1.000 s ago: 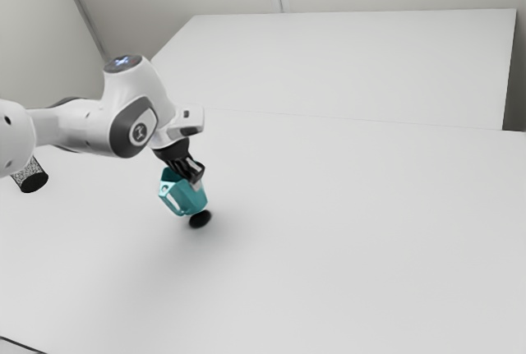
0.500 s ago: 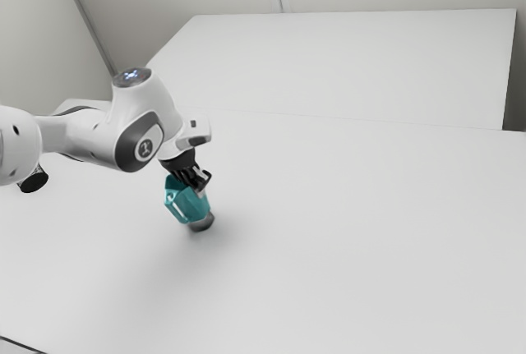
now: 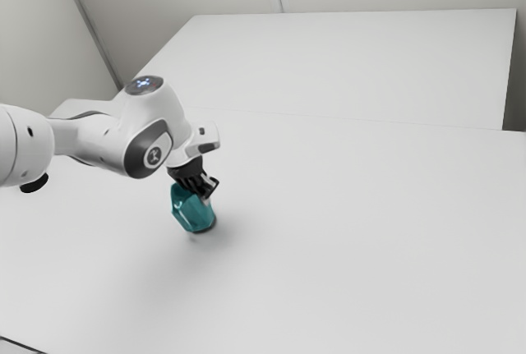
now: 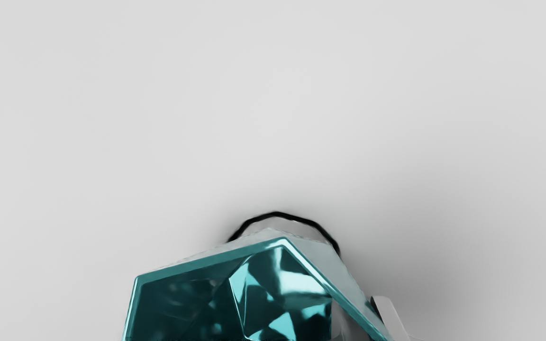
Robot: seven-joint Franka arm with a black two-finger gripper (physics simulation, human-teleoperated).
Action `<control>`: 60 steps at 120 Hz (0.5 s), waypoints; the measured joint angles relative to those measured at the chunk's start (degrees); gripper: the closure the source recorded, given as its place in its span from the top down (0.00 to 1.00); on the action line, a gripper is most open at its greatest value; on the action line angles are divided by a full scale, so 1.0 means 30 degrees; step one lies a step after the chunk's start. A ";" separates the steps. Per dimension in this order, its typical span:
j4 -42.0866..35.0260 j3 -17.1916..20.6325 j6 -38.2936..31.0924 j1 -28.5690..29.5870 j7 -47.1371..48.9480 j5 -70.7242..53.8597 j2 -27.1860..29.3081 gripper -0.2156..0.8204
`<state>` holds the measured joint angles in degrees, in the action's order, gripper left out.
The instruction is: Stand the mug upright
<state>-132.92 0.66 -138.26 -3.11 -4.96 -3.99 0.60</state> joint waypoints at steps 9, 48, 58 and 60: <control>0.0000 0.0064 -0.0012 0.0018 0.0157 -0.0012 -0.0144 0.04; 0.0003 -0.0134 -0.0197 -0.0323 0.0646 -0.0032 -0.0458 0.08; 0.0002 -0.0086 -0.0286 -0.0251 0.0609 0.0075 -0.0410 0.21; 0.0002 -0.0083 -0.0301 -0.0242 0.0603 0.0089 -0.0397 0.24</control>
<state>-132.91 0.41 -139.17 -3.84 -3.15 -3.72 -0.59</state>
